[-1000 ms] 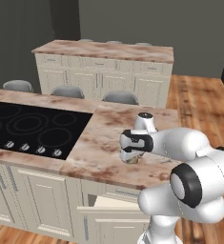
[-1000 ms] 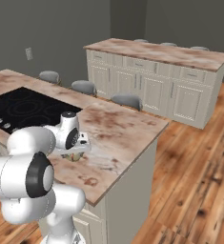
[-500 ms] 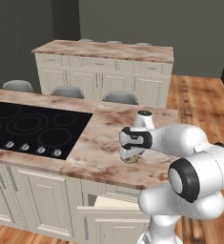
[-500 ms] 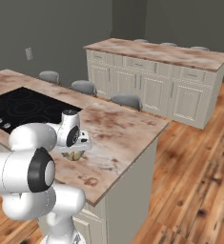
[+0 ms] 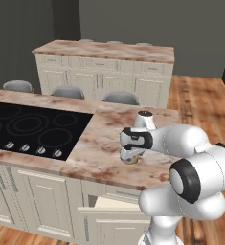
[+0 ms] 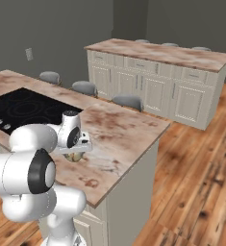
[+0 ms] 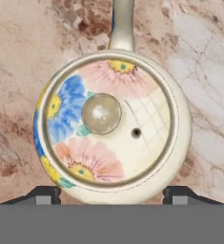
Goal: Pick the teapot and tupperware and place them in the sink. Then turn on the water.
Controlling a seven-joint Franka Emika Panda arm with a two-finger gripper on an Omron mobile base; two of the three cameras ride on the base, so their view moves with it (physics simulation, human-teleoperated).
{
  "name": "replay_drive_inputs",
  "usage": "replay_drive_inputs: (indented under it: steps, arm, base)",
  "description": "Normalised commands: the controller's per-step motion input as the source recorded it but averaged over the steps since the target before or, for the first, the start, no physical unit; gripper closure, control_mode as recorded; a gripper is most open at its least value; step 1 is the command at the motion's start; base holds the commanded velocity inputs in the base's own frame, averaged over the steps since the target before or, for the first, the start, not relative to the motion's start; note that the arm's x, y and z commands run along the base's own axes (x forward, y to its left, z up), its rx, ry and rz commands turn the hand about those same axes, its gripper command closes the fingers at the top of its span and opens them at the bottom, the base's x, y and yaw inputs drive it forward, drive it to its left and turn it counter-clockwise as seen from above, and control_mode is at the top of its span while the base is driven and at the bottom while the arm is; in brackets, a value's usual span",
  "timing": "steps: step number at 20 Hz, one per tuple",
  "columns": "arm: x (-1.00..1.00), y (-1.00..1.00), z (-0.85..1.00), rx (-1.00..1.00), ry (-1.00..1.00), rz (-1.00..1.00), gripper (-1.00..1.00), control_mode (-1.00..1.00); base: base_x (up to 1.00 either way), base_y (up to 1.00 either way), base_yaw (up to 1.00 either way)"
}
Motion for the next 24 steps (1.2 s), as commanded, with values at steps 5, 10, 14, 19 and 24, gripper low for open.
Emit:
replay_drive_inputs:
  steps: [5, 10, 14, 19, 24]
  arm:
    - [-0.09, 0.0, 0.0, 0.0, -0.01, 0.0, 1.0, -1.0]
    - [-0.52, 0.0, 0.03, 0.0, -0.08, 0.0, 1.0, -1.0]
    - [-0.34, 0.0, 0.05, 0.0, -0.05, 0.0, 1.0, -1.0]
    - [-0.27, 0.0, 0.24, 0.02, -0.05, 0.0, 1.0, -1.0]
    - [-0.22, -0.13, 0.72, 0.06, -0.06, 0.0, 1.0, -1.0]
  base:
    - [0.0, 0.0, 0.0]
    - [0.0, 0.0, 0.0]
    - [0.0, 0.0, 0.0]
    - [0.0, 0.0, 0.0]
    - [0.0, 0.0, 0.0]
